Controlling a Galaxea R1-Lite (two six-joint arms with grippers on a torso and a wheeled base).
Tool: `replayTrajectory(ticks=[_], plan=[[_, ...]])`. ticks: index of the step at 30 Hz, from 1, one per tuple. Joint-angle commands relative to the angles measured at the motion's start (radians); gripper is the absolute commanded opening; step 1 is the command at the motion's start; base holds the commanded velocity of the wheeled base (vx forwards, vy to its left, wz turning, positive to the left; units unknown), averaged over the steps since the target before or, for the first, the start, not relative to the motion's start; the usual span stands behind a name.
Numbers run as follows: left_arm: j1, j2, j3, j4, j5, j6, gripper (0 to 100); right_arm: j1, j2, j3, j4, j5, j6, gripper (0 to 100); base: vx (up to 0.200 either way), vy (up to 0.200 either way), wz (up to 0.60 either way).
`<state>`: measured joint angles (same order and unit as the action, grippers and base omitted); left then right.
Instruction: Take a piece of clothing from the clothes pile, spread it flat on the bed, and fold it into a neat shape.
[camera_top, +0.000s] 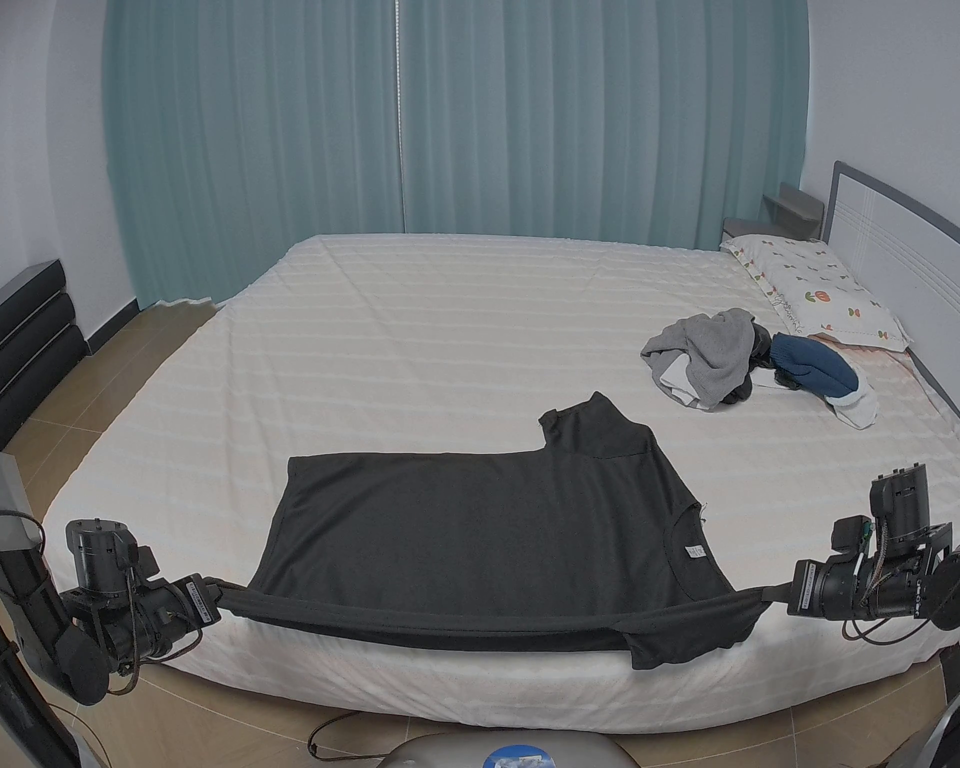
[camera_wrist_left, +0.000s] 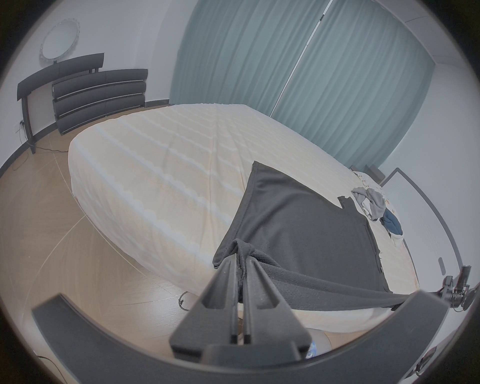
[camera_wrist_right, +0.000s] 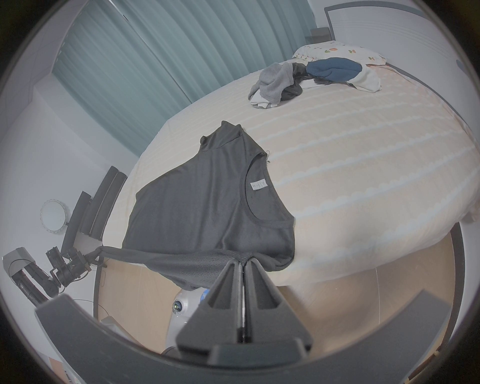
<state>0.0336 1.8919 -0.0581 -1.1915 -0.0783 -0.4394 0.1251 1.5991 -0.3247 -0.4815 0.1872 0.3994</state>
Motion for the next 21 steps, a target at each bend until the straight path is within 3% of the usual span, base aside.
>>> replayTrajectory(ticks=[1, 12, 21], plan=[[-0.015, 0.021, -0.009, -0.002, -0.006, -0.002, 0, 0.002, 0.03, -0.033, 0.004, 0.0, -0.001, 0, 0.0, 0.0, 0.0], [-0.031, 0.102, -0.114, -0.002, 0.0, -0.013, 0, -0.007, 0.166, -0.151, -0.003, 0.008, 0.004, 0, 0.0, 0.0, 0.0], [-0.024, 0.085, -0.115, 0.0, 0.003, -0.048, 0, -0.01, 0.189, -0.194, -0.003, 0.008, 0.006, 0, 0.0, 0.0, 0.0]])
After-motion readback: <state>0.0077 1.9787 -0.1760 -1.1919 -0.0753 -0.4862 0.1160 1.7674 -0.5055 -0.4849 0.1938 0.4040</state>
